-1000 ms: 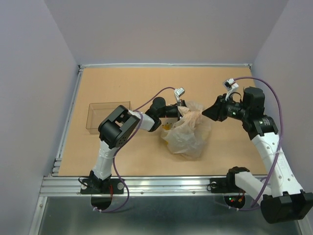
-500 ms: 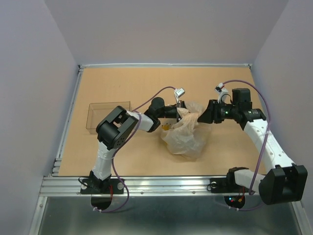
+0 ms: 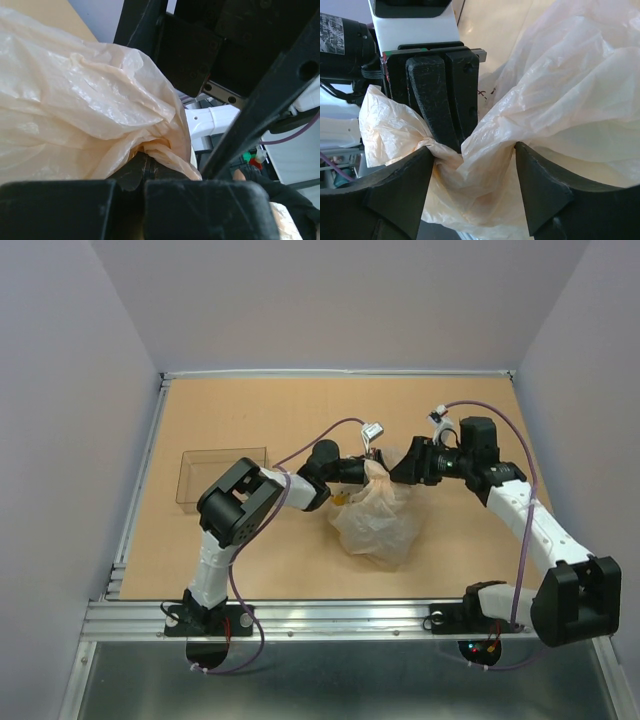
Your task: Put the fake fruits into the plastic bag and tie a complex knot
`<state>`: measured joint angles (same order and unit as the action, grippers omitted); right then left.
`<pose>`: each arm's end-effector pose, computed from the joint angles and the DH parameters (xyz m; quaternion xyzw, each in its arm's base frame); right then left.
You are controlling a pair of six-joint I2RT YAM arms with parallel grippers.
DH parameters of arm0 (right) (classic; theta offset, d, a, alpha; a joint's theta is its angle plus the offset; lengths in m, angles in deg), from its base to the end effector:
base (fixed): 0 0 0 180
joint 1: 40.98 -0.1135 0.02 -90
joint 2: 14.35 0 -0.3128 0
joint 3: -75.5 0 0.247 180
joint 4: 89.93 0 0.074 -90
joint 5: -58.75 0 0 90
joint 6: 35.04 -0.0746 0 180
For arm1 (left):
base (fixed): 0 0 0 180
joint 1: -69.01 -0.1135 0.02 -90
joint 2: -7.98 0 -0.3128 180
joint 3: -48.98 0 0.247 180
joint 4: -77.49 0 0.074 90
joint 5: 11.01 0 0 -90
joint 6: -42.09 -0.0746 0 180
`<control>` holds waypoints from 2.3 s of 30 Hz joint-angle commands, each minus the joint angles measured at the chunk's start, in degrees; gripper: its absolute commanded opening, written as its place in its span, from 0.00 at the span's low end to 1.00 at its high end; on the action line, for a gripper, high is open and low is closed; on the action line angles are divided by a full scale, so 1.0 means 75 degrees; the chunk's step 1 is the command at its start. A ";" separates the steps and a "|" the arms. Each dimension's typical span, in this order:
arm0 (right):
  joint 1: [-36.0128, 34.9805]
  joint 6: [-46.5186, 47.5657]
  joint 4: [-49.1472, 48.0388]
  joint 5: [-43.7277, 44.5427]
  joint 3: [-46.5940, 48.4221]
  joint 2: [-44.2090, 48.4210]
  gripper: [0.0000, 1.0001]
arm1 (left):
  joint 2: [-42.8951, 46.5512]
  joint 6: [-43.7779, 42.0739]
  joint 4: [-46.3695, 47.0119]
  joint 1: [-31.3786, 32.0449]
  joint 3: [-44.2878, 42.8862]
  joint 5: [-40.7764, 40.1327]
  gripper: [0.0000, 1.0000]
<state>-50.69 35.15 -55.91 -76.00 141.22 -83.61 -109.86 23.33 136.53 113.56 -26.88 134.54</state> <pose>0.2439 0.0950 0.3134 -0.0945 0.8411 0.4343 0.3081 0.2852 -0.3671 0.2590 0.2432 0.5982 -0.7499 0.1435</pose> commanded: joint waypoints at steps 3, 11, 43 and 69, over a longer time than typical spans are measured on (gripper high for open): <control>-0.0532 -0.1119 -0.1876 0.0096 -0.0407 -0.0035 0.76 | -0.0085 0.0426 0.1267 0.0200 -0.0444 -0.0047 0.00; 0.0310 0.0215 0.0721 0.0903 0.0822 0.0866 0.83 | 0.0196 0.0450 0.1199 -0.0011 -0.0291 -0.0246 0.00; -0.0449 -0.3028 -0.3431 0.0376 -0.1134 0.0363 0.71 | -0.0038 0.0872 0.1948 0.0282 -0.0268 -0.0247 0.00; -0.0791 0.0227 -0.2384 0.0236 -0.0139 0.0807 0.99 | 0.0817 0.0064 0.1456 -0.0503 -0.0760 -0.0598 0.00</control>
<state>-55.43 29.77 -80.80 -73.14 134.22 -81.93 -109.58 26.56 138.37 109.78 -30.27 130.85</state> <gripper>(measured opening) 0.967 0.018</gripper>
